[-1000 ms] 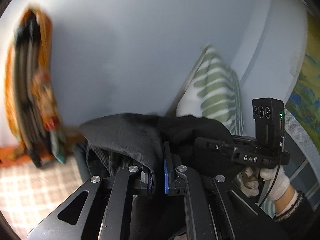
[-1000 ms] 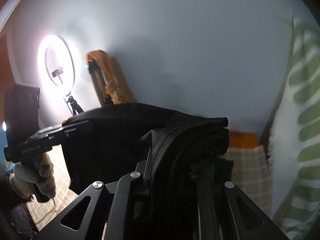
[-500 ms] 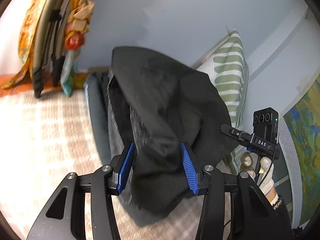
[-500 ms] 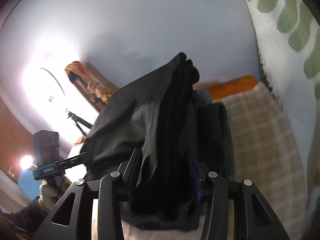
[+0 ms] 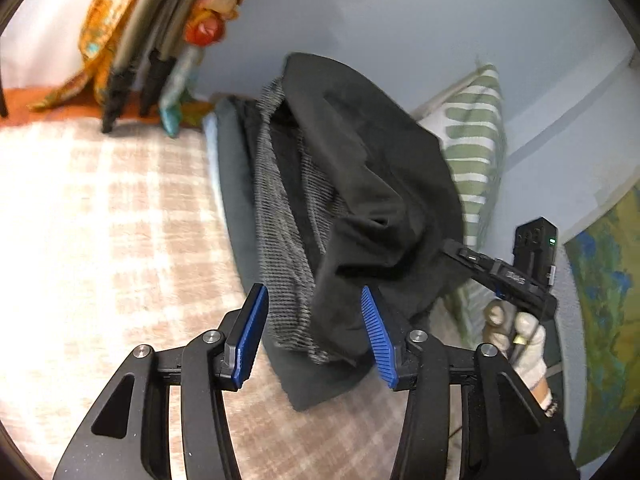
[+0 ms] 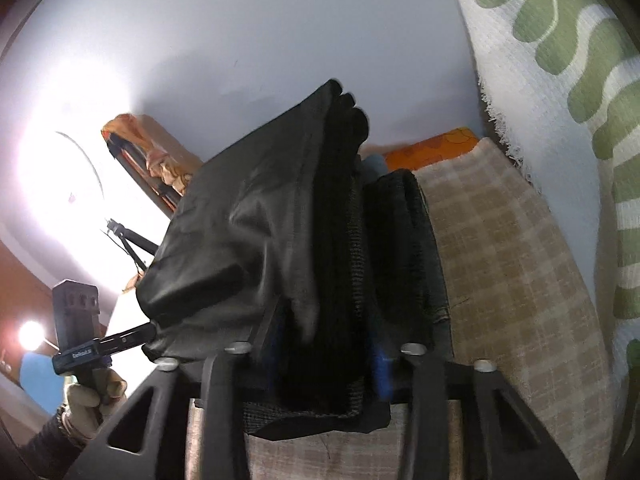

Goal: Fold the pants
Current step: 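Lift the folded shorts with both grippers and carry them onto the dark stack by the pillow, then open both grippers and release the shorts onto the stack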

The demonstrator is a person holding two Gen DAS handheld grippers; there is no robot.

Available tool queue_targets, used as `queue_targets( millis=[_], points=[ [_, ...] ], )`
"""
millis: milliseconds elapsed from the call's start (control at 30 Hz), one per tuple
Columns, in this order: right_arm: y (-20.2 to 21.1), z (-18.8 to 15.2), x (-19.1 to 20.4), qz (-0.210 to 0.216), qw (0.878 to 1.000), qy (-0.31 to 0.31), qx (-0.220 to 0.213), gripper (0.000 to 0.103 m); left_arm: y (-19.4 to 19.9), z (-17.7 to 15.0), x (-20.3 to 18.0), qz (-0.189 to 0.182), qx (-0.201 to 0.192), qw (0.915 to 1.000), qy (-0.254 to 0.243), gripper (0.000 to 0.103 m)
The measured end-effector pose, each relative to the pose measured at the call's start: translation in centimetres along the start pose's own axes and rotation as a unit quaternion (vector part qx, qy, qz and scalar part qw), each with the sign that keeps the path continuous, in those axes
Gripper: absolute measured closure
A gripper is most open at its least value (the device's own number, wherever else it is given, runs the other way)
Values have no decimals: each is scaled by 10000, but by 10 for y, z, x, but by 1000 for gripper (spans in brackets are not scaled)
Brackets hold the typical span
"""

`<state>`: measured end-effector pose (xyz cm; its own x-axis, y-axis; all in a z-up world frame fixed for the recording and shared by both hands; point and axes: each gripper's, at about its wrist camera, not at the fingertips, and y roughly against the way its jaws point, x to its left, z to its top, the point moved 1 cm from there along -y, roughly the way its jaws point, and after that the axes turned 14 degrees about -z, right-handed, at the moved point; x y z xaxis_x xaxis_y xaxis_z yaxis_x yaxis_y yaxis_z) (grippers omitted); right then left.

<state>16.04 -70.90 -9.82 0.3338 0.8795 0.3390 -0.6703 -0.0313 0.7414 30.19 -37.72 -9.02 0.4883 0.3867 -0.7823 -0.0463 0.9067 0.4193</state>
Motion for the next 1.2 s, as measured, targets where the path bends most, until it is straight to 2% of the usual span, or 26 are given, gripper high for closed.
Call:
queue_targets(
  millis=[33, 67, 167, 233, 333, 400, 500, 533, 567, 633, 700, 767, 833, 933, 1100, 1200],
  points=[
    [1, 1, 5, -133, 9998, 113, -57, 73, -1, -2, -3, -57, -6, 10000, -43, 67],
    [1, 2, 7, -202, 9996, 181, -84, 74, -2, -3, -5, -139, -19, 9999, -87, 85],
    [7, 8, 8, -267, 9993, 188, -187, 79, -2, -3, -18, -175, -32, 9995, -269, 88],
    [16, 14, 5, -241, 9993, 88, -273, 84, 0, -2, -23, -399, 3, 9991, -151, 91],
    [28, 24, 1, -154, 9989, -75, -428, 86, -1, -4, -30, -680, 94, 9976, -36, 92],
    [31, 28, 0, -180, 9986, -123, -474, 86, -5, -8, -30, -720, 210, 9972, 4, 92],
    [17, 24, 9, -691, 9971, 175, -262, 85, -17, -19, -24, -458, 596, 9971, -70, 92],
    [12, 21, 12, -853, 9958, 281, -169, 79, -20, -24, -22, -434, 715, 9965, -57, 92],
    [7, 17, 14, -1044, 9939, 347, -83, 74, -22, -27, -22, -402, 785, 9961, -76, 90],
    [6, 14, 15, -1171, 9924, 358, -108, 67, -21, -31, -26, -151, 817, 9962, -258, 87],
    [11, 14, 14, -1222, 9920, 285, -171, 63, -12, -29, -31, 51, 731, 9965, -401, 75],
    [19, 14, 14, -1393, 9897, 248, -234, 53, -3, -24, -36, 269, 608, 9962, -568, 68],
    [28, 11, 15, -1494, 9878, 256, -353, 43, 7, -20, -42, 456, 514, 9946, -775, 67],
    [45, 6, 20, -1537, 9865, 184, -538, 35, 23, -18, -53, 607, 363, 9927, -979, 64],
    [78, -9, 43, -1659, 9820, 225, -876, 19, 51, -18, -76, 800, 61, 9881, -1309, 49],
    [97, -20, 61, -1602, 9813, 244, -1039, 15, 71, -22, -88, 945, -101, 9845, -1476, 39]
  ],
)
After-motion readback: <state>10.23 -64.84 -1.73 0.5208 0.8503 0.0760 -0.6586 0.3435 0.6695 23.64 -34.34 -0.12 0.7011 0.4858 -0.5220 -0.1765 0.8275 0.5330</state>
